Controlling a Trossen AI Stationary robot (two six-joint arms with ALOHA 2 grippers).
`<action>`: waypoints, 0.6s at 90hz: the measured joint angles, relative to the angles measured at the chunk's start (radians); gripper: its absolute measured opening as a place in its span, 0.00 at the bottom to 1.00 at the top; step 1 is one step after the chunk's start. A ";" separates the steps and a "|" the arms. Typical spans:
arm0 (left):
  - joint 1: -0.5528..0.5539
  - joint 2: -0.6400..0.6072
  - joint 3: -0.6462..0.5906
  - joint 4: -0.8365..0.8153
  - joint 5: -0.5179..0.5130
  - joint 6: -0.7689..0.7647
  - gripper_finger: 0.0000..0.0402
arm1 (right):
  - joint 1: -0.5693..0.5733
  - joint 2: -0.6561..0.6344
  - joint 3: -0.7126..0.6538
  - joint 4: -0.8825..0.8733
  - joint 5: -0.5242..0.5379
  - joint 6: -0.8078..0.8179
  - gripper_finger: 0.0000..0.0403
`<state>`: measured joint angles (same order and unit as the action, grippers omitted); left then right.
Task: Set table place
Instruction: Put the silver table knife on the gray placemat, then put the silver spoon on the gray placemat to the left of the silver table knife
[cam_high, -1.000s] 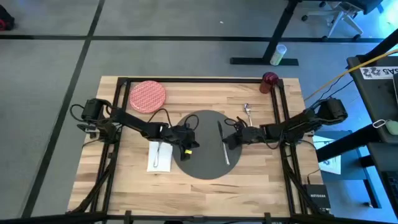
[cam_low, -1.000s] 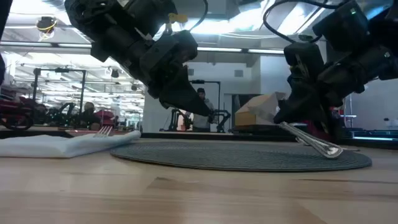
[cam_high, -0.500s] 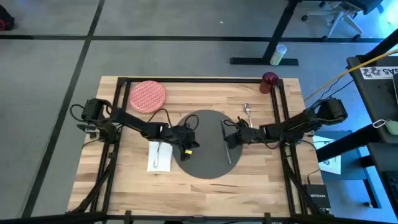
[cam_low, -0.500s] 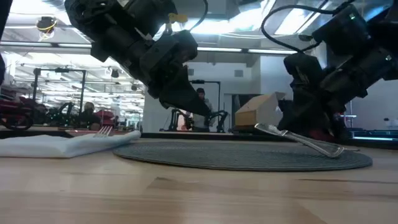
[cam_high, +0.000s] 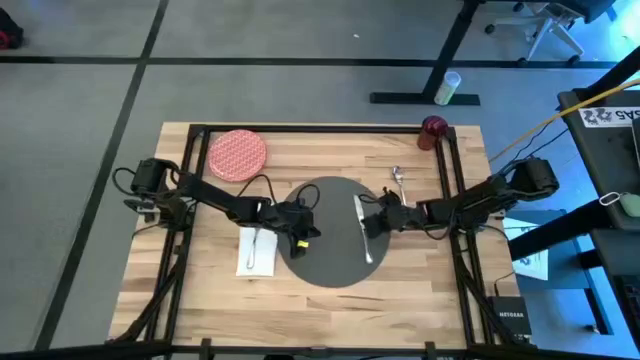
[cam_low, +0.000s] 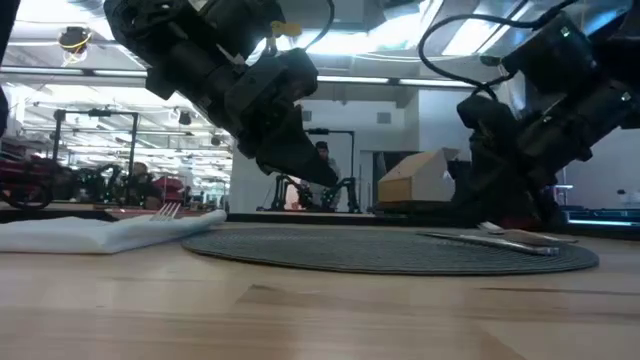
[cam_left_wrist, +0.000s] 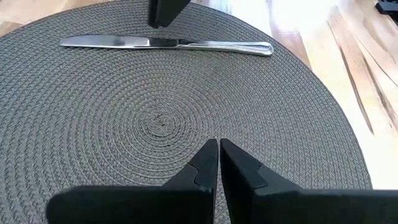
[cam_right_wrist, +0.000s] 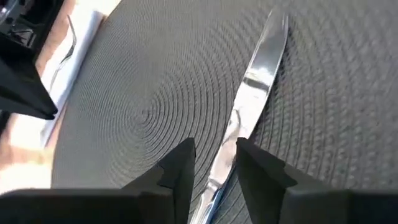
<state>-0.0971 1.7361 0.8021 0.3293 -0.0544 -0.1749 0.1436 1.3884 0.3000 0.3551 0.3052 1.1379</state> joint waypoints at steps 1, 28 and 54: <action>0.000 0.000 0.000 0.000 0.000 0.000 0.00 | 0.000 -0.001 0.000 0.000 0.004 -0.008 0.26; 0.000 0.000 0.000 -0.007 0.000 -0.001 0.00 | 0.000 -0.128 0.000 -0.048 0.104 -0.281 0.26; 0.000 0.000 0.000 -0.006 0.000 -0.021 0.00 | 0.000 -0.353 0.101 -0.619 0.206 -0.385 0.26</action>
<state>-0.0975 1.7363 0.8021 0.3235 -0.0540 -0.1956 0.1436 1.0350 0.4014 -0.2643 0.5110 0.7531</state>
